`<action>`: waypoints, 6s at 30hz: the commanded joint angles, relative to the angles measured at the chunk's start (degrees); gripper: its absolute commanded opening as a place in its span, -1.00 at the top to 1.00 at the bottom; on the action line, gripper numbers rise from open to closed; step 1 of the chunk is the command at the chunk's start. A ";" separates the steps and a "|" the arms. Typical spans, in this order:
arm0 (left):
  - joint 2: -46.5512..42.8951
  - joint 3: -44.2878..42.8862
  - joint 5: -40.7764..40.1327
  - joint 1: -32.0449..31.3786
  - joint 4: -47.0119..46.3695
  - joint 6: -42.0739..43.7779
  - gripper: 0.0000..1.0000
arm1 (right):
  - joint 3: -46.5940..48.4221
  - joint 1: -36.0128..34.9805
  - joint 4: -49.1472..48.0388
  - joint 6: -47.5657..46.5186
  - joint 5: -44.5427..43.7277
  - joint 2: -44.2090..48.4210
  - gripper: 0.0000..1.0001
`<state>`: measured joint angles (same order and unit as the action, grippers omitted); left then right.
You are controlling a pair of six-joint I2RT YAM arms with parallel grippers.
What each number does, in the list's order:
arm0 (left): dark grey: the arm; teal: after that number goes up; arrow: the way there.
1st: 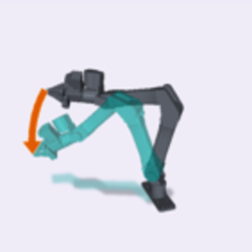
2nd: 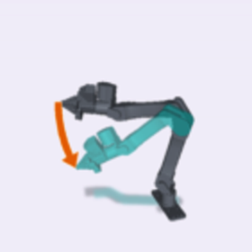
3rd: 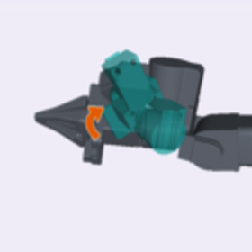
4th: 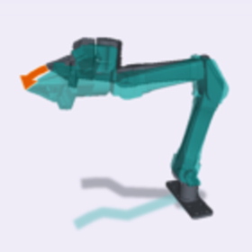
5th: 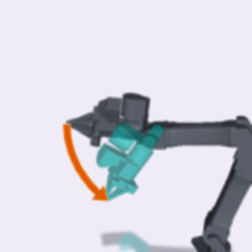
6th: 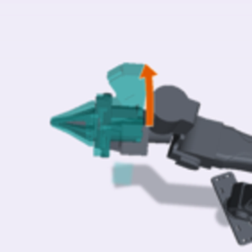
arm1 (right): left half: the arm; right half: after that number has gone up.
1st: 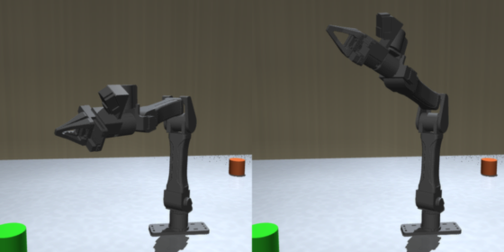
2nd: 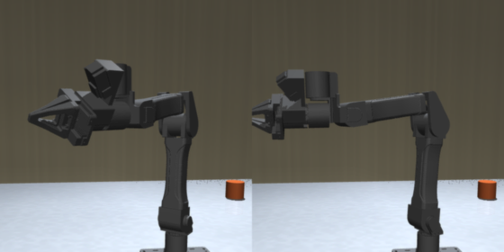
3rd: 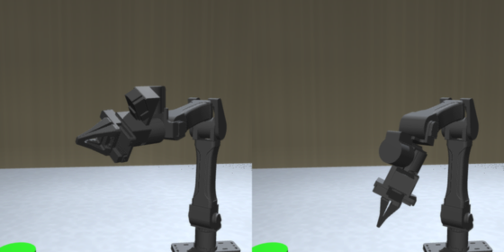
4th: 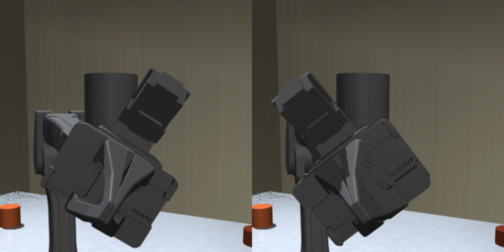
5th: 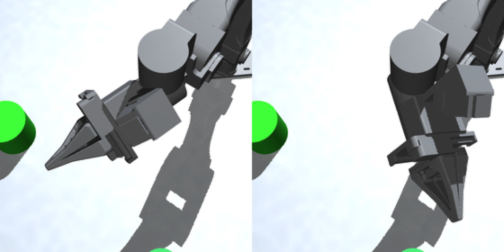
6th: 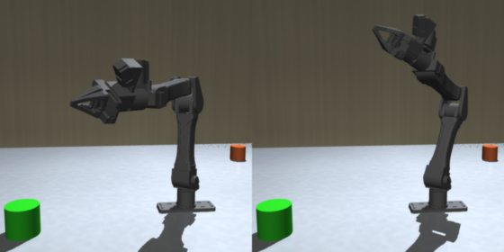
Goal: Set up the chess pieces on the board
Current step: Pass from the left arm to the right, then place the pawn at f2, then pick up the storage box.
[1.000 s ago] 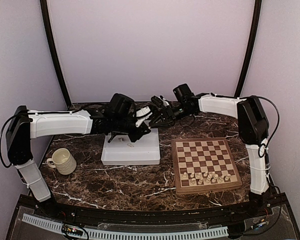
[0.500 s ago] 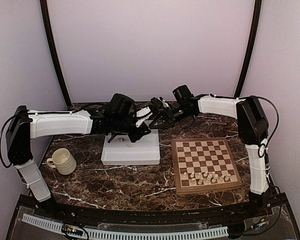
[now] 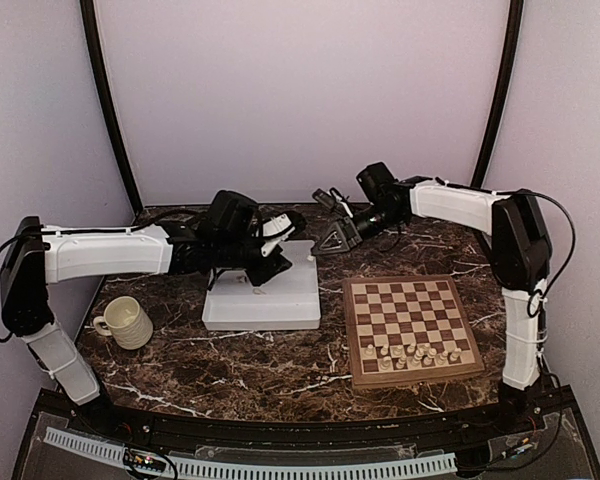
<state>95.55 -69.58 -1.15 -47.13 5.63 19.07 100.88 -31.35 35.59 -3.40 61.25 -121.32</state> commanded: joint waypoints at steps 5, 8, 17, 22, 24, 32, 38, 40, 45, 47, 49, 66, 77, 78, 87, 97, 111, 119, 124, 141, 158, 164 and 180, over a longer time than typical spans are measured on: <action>-3.30 5.08 -8.06 3.39 -5.31 -7.50 0.00 | -12.43 6.02 12.58 -21.85 -17.45 19.28 0.99; -2.09 3.44 -5.89 5.77 -4.23 -11.63 0.00 | -20.26 7.70 13.44 -27.33 -24.59 26.81 0.99; -1.02 2.33 -5.96 7.65 -3.66 -13.39 0.00 | -40.65 8.26 13.62 -37.95 -37.24 43.68 0.98; -0.78 2.04 -5.39 7.76 -2.95 -13.77 0.00 | -47.35 8.03 12.32 -41.43 -41.70 45.35 0.97; -0.62 2.00 -5.36 7.76 -2.71 -13.74 0.00 | -48.90 8.02 12.07 -42.09 -42.70 45.03 0.97; 0.06 1.47 -4.78 7.81 -1.98 -13.93 0.00 | -50.96 12.04 14.46 -42.97 -46.00 48.50 0.98; 1.01 0.48 -3.72 7.75 -0.87 -13.88 0.01 | -53.39 14.74 16.84 -46.32 -46.25 50.94 0.98; 1.18 0.35 -3.65 7.76 -0.66 -13.84 0.01 | -54.79 14.75 17.38 -47.93 -45.41 51.70 0.96; 1.42 0.19 -3.77 7.77 -0.41 -13.65 0.01 | -56.89 14.65 18.34 -49.76 -44.55 51.23 0.92; 1.42 0.15 -3.87 7.77 -0.36 -13.62 0.01 | -57.08 14.67 18.59 -50.08 -44.12 50.76 0.91; 1.53 0.15 -3.90 7.76 -0.36 -13.60 0.01 | -57.19 14.61 18.56 -50.21 -43.42 50.49 0.89; 2.35 -0.46 -3.08 7.76 0.50 -13.56 0.01 | -58.39 11.55 15.71 -48.81 -42.70 48.43 0.84; 2.73 -0.81 -2.70 7.79 0.96 -13.66 0.02 | -59.21 11.23 15.38 -49.17 -44.69 48.72 0.81; 2.72 -0.86 -2.58 7.78 0.96 -13.68 0.01 | -59.22 11.23 15.14 -48.97 -44.87 48.76 0.80; 2.89 -1.23 -2.17 7.74 1.33 -13.95 0.01 | -59.31 11.22 14.03 -48.37 -46.05 49.56 0.75; 2.97 -1.35 -1.89 7.77 1.66 -13.88 0.01 | -59.39 11.14 15.32 -48.88 -45.37 49.19 0.68; 3.29 -1.65 -1.32 7.70 2.14 -13.87 0.01 | -59.26 11.03 15.68 -48.81 -45.36 48.79 0.61; 3.47 -3.11 -3.63 7.76 5.35 -16.10 0.01 | -54.07 11.23 20.69 -48.91 -44.11 50.32 0.47; 4.24 -10.87 -12.80 7.97 17.79 -24.80 0.02 | -47.48 12.11 25.43 -50.95 -44.93 50.37 0.40; 15.62 -22.57 -2.21 11.92 41.60 -32.91 0.31 | -40.19 13.72 20.35 -48.23 -37.28 43.58 0.37; 22.01 -31.22 -9.54 14.56 46.20 -24.39 0.38 | -40.30 13.73 20.01 -49.26 -32.90 41.55 0.37; 23.01 -30.21 -3.79 15.42 43.11 -45.08 0.37 | -40.57 13.69 19.52 -48.73 -31.76 41.08 0.37; 24.50 -28.79 -1.80 9.97 44.03 -5.03 0.42 | -41.91 13.75 20.46 -50.36 -32.19 41.27 0.37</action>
<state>121.03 -100.14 -3.92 -37.78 44.73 -3.40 59.24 -17.76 55.70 -52.77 28.08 -79.85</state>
